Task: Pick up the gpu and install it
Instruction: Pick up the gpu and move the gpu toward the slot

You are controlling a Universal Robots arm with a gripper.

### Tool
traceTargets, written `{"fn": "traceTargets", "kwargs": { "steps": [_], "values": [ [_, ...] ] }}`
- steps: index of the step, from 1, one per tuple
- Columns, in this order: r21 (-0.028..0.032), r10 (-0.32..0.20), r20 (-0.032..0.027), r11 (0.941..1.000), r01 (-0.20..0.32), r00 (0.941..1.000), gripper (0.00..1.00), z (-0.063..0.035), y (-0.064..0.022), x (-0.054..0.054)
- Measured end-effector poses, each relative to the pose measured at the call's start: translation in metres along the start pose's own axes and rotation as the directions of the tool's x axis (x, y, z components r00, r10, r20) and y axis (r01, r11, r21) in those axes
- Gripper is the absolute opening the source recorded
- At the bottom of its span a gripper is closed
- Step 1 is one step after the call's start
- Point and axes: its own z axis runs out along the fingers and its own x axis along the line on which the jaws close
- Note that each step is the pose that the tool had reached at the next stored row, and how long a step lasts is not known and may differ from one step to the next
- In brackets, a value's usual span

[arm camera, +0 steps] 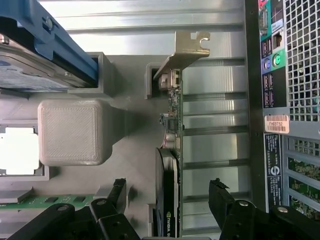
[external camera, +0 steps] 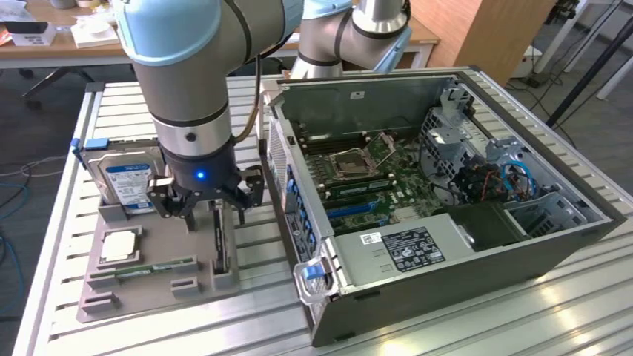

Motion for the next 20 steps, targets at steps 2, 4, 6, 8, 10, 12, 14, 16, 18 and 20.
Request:
{"fn": "traceTargets", "kwargs": {
  "steps": [2, 4, 6, 8, 10, 12, 14, 16, 18, 20],
  "values": [
    [0.0002, 0.0, -0.0002, 1.0, 0.0, 1.0, 0.76, 0.0006, -0.0001, 0.0001],
    [0.0002, 0.0, -0.0003, 1.0, 0.0, 1.0, 0.76, 0.0006, -0.0001, 0.0],
    [-0.0003, 0.0, 0.0002, 1.0, 0.0, 1.0, 0.76, 0.0016, 0.0, 0.0],
    [0.0, 0.0, 0.0, 1.0, 0.0, 1.0, 0.76, 0.0032, -0.0001, 0.0001],
    [0.0002, 0.0, -0.0003, 1.0, 0.0, 1.0, 0.76, 0.0036, -0.0002, 0.0002],
    [0.0002, 0.0, -0.0002, 1.0, 0.0, 1.0, 0.76, 0.0038, -0.0002, 0.0001],
    [0.0001, 0.0, -0.0001, 1.0, 0.0, 1.0, 0.76, 0.0039, -0.0002, 0.0001],
    [0.0, 0.0, -0.0001, 1.0, 0.0, 1.0, 0.76, 0.0039, -0.0002, 0.0001],
    [0.0, 0.0, -0.0001, 1.0, 0.0, 1.0, 0.76, 0.0039, -0.0002, 0.0001],
    [0.0, 0.0, -0.0001, 1.0, 0.0, 1.0, 0.76, 0.0039, -0.0002, 0.0001]
  ]
}}
